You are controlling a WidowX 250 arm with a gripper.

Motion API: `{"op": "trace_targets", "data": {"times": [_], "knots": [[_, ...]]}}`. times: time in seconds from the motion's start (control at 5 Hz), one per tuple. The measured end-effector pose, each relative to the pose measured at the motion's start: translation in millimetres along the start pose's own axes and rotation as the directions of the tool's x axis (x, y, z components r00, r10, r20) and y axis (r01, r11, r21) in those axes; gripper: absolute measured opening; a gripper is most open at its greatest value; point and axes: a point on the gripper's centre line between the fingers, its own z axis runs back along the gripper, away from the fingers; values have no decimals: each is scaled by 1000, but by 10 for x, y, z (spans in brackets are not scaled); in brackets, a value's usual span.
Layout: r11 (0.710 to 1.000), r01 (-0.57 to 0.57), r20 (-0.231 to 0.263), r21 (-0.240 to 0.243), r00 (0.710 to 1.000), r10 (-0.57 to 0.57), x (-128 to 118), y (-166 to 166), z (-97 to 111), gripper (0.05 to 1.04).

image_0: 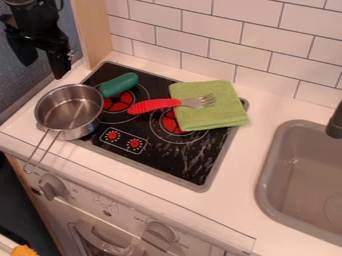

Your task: Move the green object and place it on the silver pot in front of the left side burner

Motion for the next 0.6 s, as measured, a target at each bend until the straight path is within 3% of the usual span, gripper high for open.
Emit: {"op": "trace_targets", "data": {"times": [0.2, 0.6], "knots": [[1000, 3, -24, -20, 1000, -4, -21, -26, -95, 1000], [970, 239, 58, -37, 970, -236, 505, -224, -111, 1000]]}}
